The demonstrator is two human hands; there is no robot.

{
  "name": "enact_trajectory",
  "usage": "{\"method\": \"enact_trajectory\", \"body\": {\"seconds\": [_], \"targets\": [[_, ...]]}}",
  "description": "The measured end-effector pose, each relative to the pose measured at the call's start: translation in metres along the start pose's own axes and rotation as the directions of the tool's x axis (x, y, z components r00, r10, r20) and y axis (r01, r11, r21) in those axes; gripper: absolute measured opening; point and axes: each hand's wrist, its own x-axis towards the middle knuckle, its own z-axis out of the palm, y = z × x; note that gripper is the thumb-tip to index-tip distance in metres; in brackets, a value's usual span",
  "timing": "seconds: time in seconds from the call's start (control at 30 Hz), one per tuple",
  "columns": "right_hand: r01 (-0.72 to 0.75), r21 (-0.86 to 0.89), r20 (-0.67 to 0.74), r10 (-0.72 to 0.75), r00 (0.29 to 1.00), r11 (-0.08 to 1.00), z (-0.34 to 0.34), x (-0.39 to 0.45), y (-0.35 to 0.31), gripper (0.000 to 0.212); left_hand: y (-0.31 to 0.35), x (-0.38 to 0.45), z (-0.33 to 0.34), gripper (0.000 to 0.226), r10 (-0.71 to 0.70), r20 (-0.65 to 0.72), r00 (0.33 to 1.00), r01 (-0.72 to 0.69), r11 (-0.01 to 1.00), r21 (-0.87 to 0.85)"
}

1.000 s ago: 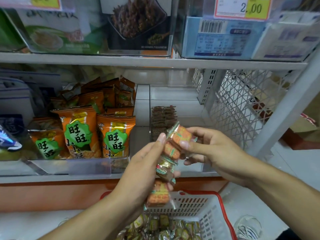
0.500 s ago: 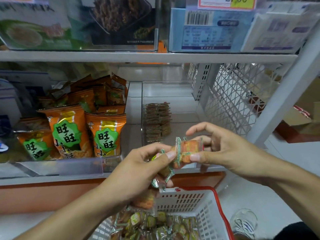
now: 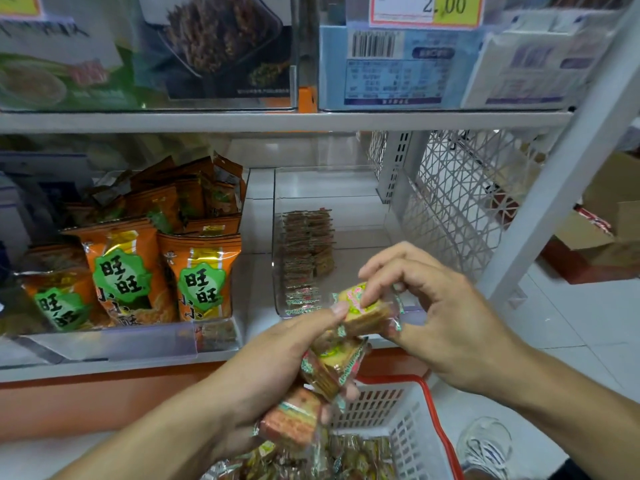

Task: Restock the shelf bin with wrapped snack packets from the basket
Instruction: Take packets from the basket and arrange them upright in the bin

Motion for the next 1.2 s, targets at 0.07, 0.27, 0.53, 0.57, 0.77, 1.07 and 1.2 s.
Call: {"method": "enact_trajectory", "body": {"seconds": [0.07,0.27,0.53,0.57,0.77,1.07,1.2], "targets": [[-0.047,0.059,0.061,0.044,0.997,0.997,-0.001,-0.002,0.001,0.040,-0.001,-0.001,-0.001,0.045,0.058,-0.020,0.998,-0.059,0.997,-0.048],[-0.346,0.468,0.109,0.335,0.936,0.813,-0.010,0.001,0.000,0.042,-0.002,0.003,-0.004,0.044,0.208,-0.199,0.958,-0.201,0.978,0.054],[-0.463,0.452,0.155,0.444,0.883,0.762,-0.004,-0.001,0.007,0.069,-0.007,0.000,-0.005,0.041,0.316,-0.216,0.924,-0.259,0.932,0.254],[-0.457,0.460,0.164,0.433,0.886,0.761,-0.005,-0.001,0.007,0.071,-0.008,-0.001,-0.006,0.040,0.330,-0.202,0.922,-0.268,0.922,0.280],[-0.477,0.595,0.279,0.390,0.878,0.647,-0.002,0.001,0.007,0.081,-0.010,-0.001,-0.008,0.035,0.355,-0.169,0.919,-0.296,0.908,0.298],[-0.495,0.641,0.186,0.508,0.841,0.586,-0.012,0.011,0.011,0.055,-0.007,0.006,-0.012,0.032,0.377,-0.242,0.894,-0.351,0.925,0.144],[-0.587,0.533,0.342,0.480,0.808,0.609,-0.012,0.012,0.016,0.062,-0.010,0.006,-0.013,0.035,0.384,-0.199,0.901,-0.335,0.911,0.241]]}}
